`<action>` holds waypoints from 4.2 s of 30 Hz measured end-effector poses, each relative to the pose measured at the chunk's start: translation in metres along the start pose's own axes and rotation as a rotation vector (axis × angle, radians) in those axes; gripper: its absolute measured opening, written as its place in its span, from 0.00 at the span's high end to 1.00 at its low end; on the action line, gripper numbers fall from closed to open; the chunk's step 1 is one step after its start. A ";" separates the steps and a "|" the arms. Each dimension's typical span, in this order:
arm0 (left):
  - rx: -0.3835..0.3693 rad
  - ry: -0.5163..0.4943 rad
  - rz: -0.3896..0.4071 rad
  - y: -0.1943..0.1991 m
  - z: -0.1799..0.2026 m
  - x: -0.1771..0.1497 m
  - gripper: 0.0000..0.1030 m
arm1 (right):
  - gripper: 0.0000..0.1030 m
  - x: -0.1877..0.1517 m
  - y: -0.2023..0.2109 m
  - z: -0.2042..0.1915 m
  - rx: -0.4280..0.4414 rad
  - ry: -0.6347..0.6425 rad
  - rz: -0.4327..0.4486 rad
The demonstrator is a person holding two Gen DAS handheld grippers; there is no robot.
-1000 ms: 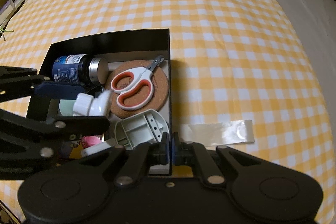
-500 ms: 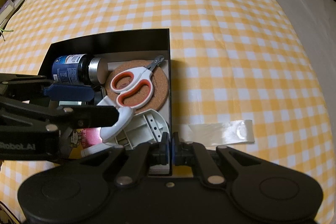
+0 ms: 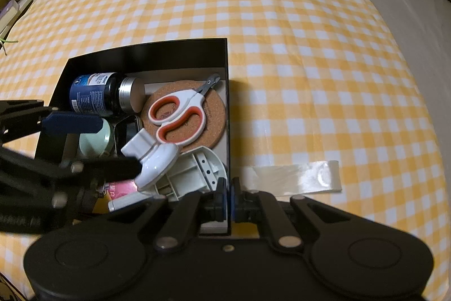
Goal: Organize rigid objects
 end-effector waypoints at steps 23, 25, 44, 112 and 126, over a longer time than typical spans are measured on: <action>0.062 -0.023 -0.013 0.010 -0.009 -0.003 0.15 | 0.97 0.000 0.000 0.000 0.001 -0.001 -0.001; 0.057 -0.036 -0.012 0.015 -0.005 -0.004 0.07 | 0.97 0.000 0.000 0.001 0.001 0.000 0.000; 0.161 -0.013 0.030 0.070 -0.004 -0.006 0.00 | 0.90 0.017 0.061 0.000 0.062 -0.017 0.168; 0.489 -0.062 0.409 0.231 0.025 -0.059 0.00 | 0.00 -0.045 0.204 -0.035 -0.009 0.054 0.656; 0.487 -0.061 0.410 0.231 0.023 -0.059 0.00 | 0.00 -0.046 0.202 -0.035 -0.016 0.053 0.652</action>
Point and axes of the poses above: each gripper's, at about its wrist camera, not at the fingertips, and y roughly against the way its jaws point, z to its right, x to its top, the point moved 9 cm from there along -y, roughly the way its jaws point, and after that the axes turned 14 degrees about z, right-handed, at the moved point
